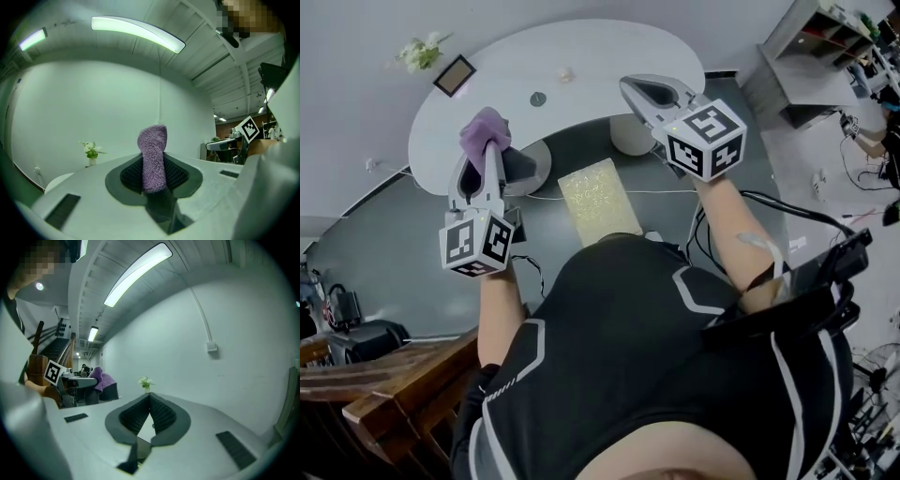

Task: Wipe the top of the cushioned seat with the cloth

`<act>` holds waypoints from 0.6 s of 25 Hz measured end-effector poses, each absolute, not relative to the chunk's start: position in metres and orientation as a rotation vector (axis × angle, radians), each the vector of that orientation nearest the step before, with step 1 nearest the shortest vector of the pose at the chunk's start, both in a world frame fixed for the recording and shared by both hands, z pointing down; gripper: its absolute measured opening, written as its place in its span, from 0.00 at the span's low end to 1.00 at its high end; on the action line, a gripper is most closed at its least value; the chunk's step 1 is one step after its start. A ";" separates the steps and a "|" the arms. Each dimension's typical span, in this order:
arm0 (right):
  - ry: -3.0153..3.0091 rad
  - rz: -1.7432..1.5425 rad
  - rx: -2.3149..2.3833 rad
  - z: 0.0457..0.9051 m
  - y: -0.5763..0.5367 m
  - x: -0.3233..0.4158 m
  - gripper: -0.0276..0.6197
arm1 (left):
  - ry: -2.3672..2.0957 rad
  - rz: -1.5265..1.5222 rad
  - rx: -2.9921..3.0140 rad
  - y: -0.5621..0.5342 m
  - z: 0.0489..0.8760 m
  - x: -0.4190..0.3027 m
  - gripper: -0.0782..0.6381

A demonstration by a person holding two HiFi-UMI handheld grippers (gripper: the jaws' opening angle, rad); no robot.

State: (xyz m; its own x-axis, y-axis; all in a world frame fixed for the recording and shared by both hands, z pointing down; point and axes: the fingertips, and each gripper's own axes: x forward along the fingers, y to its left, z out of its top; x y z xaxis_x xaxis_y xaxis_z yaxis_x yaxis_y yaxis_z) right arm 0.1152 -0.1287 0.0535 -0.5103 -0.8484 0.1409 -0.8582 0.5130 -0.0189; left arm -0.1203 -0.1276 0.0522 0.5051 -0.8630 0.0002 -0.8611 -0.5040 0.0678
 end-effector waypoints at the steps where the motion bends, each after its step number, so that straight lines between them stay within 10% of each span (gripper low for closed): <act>1: -2.631 0.135 1.488 0.054 -0.130 0.115 0.05 | -1.537 -0.049 2.677 -0.128 0.052 -0.120 0.24; 15: -2.609 0.137 1.476 0.057 -0.142 0.114 0.05 | -1.548 -0.052 2.681 -0.134 0.046 -0.120 0.24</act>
